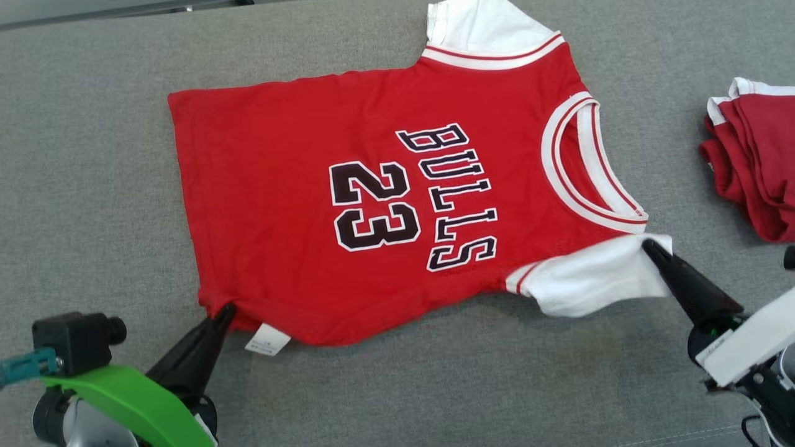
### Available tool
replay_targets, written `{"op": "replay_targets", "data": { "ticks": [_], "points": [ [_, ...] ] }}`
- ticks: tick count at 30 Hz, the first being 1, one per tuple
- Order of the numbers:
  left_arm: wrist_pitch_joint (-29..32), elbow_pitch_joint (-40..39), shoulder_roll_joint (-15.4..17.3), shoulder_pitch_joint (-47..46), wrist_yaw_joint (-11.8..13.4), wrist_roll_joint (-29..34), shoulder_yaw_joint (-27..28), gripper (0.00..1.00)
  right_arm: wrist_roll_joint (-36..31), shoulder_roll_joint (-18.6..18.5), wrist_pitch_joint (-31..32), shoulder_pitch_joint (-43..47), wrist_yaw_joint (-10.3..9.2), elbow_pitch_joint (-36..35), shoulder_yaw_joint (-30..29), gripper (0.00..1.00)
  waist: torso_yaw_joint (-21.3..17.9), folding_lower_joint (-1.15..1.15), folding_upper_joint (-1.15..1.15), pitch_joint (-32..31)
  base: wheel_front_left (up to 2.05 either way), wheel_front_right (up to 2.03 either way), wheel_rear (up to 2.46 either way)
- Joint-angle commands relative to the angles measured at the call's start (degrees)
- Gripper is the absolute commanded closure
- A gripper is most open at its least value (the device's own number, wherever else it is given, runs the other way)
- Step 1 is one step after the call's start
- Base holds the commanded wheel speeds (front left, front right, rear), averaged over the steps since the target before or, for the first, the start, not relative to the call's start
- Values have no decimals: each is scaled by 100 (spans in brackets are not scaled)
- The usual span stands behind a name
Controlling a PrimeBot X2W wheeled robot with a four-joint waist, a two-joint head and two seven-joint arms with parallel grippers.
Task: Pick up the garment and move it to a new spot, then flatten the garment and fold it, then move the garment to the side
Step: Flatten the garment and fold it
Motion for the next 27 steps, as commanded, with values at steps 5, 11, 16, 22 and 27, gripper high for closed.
{"op": "replay_targets", "data": {
  "ticks": [5,11,16,22,27],
  "points": [
    [503,191,-36,-750,85,-214,-25,100,-151,69,355,-846,2,401,-166,100,81,1,64,214,0,0,0],
    [837,871,-314,-1478,108,-214,-184,100,-577,115,466,-1631,2,1124,-274,100,153,1,64,187,0,0,0],
    [964,1511,-592,-2024,-2,-108,-414,100,-889,100,485,-2075,2,1678,-134,100,225,1,64,183,0,0,0],
    [1066,2205,-642,-2772,-230,326,-711,100,-1124,-36,401,-2379,2,2066,-5,100,322,1,64,291,0,0,0],
    [1235,2860,-821,-3337,-420,462,-887,100,-1177,-129,364,-2619,2,2311,87,100,353,1,64,391,0,0,0]
  ]
}}
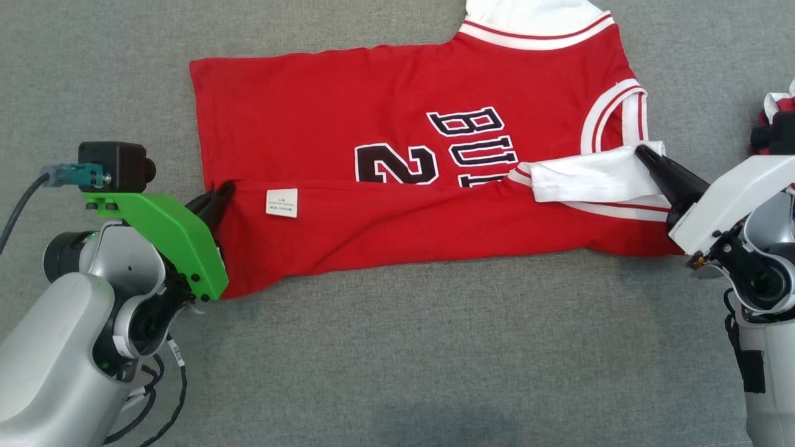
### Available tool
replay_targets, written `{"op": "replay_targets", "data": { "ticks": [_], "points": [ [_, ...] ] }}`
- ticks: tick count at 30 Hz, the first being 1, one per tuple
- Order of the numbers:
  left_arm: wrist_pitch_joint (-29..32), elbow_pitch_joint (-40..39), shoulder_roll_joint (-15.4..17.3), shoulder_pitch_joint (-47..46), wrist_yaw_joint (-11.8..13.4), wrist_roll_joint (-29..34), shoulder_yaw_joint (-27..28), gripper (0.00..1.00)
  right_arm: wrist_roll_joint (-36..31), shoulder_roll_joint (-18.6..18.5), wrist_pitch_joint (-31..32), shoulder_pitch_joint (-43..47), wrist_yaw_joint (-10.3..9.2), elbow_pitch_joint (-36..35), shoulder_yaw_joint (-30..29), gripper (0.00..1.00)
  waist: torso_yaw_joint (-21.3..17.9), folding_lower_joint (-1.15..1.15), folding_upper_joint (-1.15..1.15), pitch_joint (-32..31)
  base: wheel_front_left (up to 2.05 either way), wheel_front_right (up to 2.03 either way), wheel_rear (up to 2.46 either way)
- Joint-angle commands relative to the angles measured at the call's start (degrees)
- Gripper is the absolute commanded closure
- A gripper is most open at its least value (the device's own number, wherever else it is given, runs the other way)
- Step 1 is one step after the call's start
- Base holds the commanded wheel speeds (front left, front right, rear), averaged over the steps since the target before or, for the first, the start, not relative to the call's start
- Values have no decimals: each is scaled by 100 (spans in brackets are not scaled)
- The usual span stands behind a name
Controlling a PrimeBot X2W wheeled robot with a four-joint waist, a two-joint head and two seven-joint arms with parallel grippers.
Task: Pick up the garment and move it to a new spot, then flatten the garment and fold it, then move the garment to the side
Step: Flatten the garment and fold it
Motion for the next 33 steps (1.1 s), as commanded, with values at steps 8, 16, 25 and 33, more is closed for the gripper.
{"op": "replay_targets", "data": {
  "ticks": [8,16,25,33],
  "points": [
    [42,623,-168,-199,-150,34,-134,100,-168,-192,-9,-375,2,234,380,100,-36,0,64,125,0,0,0],
    [-74,895,-277,-297,-144,89,-160,75,-387,-304,-56,-710,2,653,521,94,85,0,64,130,0,0,0],
    [-432,1158,-334,-155,-20,274,-166,0,-578,-454,-642,-663,2,846,437,0,164,0,64,-67,0,0,0],
    [-879,204,-21,652,295,352,-40,0,-390,-969,-414,-99,2,199,469,0,69,0,64,-424,0,0,0]
  ]
}}
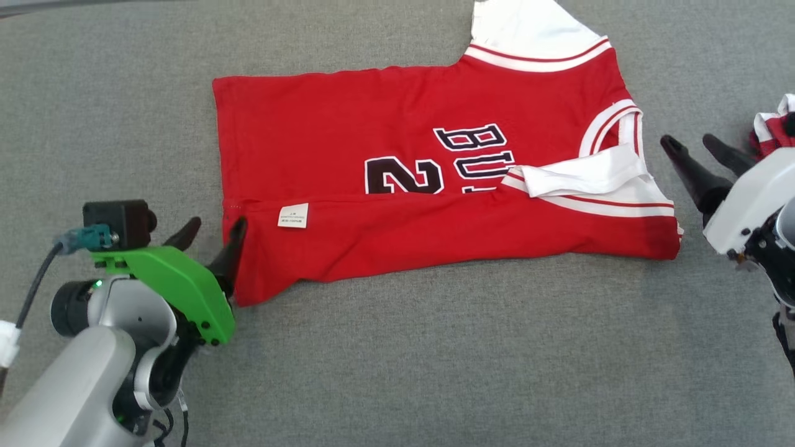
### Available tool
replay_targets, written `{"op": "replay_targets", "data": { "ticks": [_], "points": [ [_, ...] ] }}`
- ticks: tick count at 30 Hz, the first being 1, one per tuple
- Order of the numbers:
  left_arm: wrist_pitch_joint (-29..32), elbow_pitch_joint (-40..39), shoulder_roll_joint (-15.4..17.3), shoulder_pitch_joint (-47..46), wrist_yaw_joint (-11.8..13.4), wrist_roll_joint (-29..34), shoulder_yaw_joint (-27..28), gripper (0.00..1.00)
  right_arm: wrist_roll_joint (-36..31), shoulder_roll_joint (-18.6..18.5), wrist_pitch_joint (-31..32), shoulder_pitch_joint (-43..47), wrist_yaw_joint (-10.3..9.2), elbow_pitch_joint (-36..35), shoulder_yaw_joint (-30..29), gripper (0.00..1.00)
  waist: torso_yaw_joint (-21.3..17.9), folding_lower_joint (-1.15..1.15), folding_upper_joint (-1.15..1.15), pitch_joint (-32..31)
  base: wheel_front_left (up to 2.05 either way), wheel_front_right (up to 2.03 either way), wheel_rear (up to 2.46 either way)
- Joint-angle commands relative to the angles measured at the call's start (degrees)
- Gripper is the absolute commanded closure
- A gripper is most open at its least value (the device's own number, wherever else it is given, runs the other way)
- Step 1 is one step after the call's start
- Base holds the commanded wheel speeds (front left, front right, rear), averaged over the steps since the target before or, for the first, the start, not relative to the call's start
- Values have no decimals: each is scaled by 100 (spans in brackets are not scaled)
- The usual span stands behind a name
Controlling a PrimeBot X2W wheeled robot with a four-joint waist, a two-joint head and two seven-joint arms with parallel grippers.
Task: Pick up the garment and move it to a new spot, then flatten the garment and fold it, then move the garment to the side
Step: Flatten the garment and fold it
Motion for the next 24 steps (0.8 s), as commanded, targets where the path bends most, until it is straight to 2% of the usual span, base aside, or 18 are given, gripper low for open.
{"op": "replay_targets", "data": {
  "ticks": [1,6,10,17,24],
  "points": [
    [-4,-149,74,147,56,2,-5,0,43,-79,92,191,2,-116,30,0,-43,0,64,-114,0,0,0],
    [176,-1026,291,657,430,110,-142,0,49,-414,520,896,2,-681,84,0,-40,0,64,-63,0,0,0],
    [329,-1179,378,748,605,127,-165,0,-47,-521,758,1248,2,-828,139,0,-31,0,64,94,0,0,0],
    [643,-1023,453,465,719,241,-304,0,-264,-448,813,1166,2,-631,398,0,-50,0,64,297,0,0,0],
    [915,-727,409,208,595,326,-517,0,-541,-485,810,798,1,-161,496,0,-4,0,64,414,0,0,0]
  ]
}}
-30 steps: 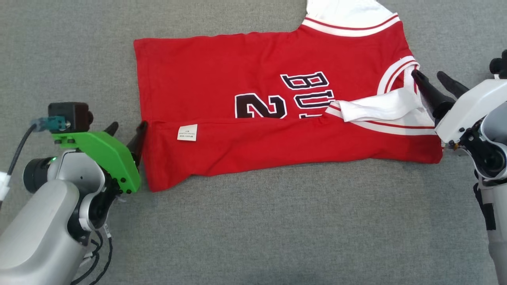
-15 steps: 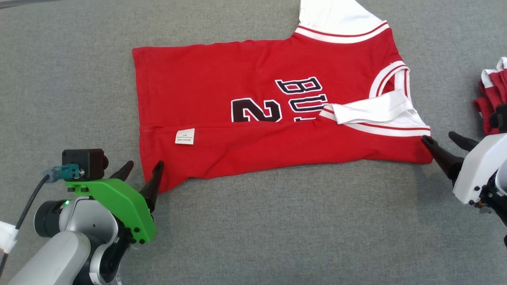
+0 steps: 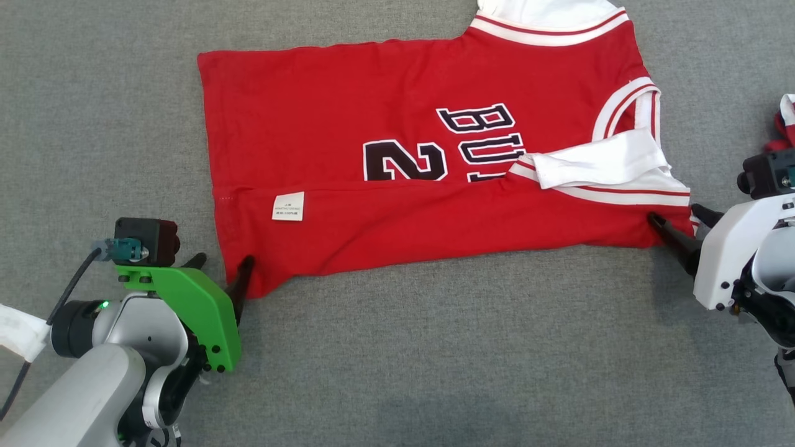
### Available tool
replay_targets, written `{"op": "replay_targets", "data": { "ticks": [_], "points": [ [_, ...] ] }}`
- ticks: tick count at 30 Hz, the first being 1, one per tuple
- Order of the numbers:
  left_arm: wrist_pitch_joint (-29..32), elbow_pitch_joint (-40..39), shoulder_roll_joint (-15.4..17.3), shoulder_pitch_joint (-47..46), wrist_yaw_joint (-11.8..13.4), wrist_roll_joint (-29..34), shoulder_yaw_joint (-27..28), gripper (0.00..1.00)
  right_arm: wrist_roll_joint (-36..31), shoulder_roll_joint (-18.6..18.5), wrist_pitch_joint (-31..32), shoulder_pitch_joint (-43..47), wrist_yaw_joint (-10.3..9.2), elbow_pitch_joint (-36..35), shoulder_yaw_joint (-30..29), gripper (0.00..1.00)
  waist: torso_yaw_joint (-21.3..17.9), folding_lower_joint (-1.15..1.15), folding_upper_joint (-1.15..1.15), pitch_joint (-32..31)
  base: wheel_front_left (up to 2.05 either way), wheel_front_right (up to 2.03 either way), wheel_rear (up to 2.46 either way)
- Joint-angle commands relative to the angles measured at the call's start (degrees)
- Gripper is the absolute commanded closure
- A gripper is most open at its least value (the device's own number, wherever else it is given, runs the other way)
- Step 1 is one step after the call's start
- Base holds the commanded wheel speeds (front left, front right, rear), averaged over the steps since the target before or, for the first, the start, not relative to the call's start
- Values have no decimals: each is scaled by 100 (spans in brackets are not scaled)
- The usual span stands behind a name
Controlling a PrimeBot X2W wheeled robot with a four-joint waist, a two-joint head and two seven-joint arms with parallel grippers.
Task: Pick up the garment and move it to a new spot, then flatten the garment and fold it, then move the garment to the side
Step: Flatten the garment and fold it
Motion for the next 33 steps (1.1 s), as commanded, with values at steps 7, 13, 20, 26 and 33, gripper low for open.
{"op": "replay_targets", "data": {
  "ticks": [7,13,20,26,33],
  "points": [
    [107,253,-15,-58,-95,48,-149,0,-94,57,150,-54,0,194,57,0,26,0,64,25,0,0,0],
    [170,390,-103,-100,-234,-28,-250,100,0,84,362,-2,0,229,90,81,4,0,64,57,0,0,0],
    [210,413,-131,-66,-483,-179,-304,100,241,-81,631,71,-5,144,124,100,-20,0,64,-44,0,0,0],
    [320,135,187,80,-579,-561,9,100,542,-276,883,-16,-4,-172,-44,100,-69,0,64,-246,0,0,0],
    [558,-726,642,650,-549,-1020,188,100,919,-373,1512,292,-4,-743,-255,100,-112,0,64,-422,0,0,0]
  ]
}}
